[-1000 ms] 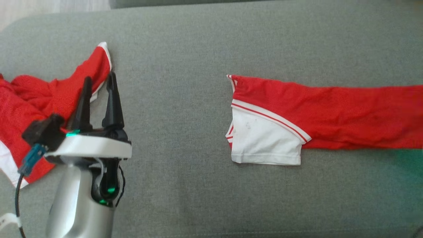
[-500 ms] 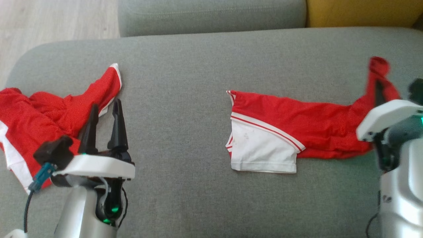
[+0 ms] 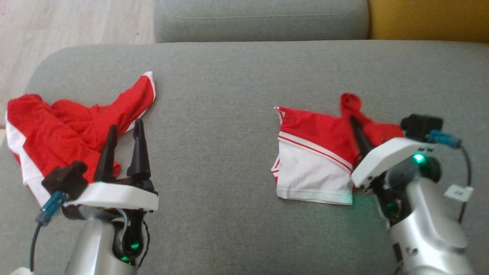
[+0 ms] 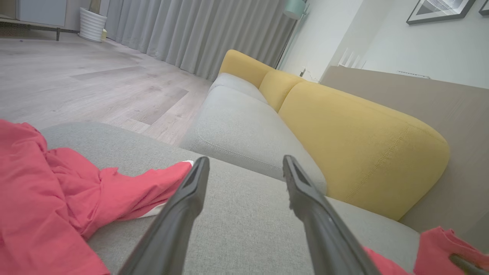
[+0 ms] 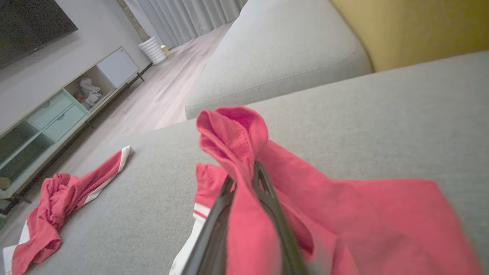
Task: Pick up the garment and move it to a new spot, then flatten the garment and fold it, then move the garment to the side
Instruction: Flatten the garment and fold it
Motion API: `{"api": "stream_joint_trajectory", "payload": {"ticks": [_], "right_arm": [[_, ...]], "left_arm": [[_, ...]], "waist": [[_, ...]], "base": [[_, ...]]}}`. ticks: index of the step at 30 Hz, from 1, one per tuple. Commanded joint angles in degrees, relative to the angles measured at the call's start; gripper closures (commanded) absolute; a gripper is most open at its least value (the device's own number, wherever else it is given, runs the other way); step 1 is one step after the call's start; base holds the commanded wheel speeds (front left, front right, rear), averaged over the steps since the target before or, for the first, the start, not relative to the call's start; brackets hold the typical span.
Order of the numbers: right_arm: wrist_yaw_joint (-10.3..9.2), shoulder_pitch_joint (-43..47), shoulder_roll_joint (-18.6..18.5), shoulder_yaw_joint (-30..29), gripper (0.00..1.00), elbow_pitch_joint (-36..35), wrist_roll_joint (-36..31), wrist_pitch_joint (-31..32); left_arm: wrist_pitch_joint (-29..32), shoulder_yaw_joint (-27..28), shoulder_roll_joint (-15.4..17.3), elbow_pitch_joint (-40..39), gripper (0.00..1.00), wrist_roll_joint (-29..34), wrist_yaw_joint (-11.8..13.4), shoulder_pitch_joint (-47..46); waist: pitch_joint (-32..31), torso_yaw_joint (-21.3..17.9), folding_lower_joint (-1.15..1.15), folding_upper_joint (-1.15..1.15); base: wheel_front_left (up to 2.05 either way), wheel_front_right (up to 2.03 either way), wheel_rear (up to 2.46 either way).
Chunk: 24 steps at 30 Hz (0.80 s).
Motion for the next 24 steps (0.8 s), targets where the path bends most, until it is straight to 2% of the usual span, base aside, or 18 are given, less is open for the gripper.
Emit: {"api": "stream_joint_trajectory", "payload": {"ticks": [1,14,15,16,20,24], "right_arm": [[-0.05,-1.69,0.18,2.36,1.0,-0.69,1.45,-1.56],[-0.05,-6.67,0.19,13.44,1.0,15.6,15.07,-14.51],[-0.05,-7.22,0.19,14.92,0.15,16.11,16.12,-15.21],[-0.05,-7.57,0.19,16.42,0.0,16.44,17.82,-15.61],[-0.05,-8.68,0.19,21.98,0.0,17.34,23.95,-17.17],[-0.05,-10.58,0.19,24.86,0.0,19.81,25.44,-18.61]], "left_arm": [[-0.69,1.09,0.7,-2.03,0.0,-0.38,0.21,-1.61],[-0.69,0.09,0.7,-1.57,0.0,-0.85,0.34,-2.28],[-0.69,0.13,0.7,-1.51,0.0,-0.86,0.34,-2.32],[-0.69,0.19,0.7,-1.46,0.0,-0.87,0.35,-2.33],[-0.69,0.37,0.7,-1.16,0.0,-0.9,0.41,-2.17],[-0.69,0.71,0.7,-0.93,0.0,-0.86,0.49,-1.95]], "waist": [[0.57,0.65,0.0,0.0],[2.66,3.35,0.0,0.0],[2.73,3.4,0.0,0.0],[2.78,3.42,0.0,0.0],[2.73,3.21,0.0,0.0],[2.4,2.54,0.0,0.0]], "base": [[0.0,0.0,0.0],[0.0,0.0,0.0],[0.0,0.0,0.0],[0.0,0.0,0.0],[0.0,0.0,0.0],[0.0,0.0,0.0]]}}
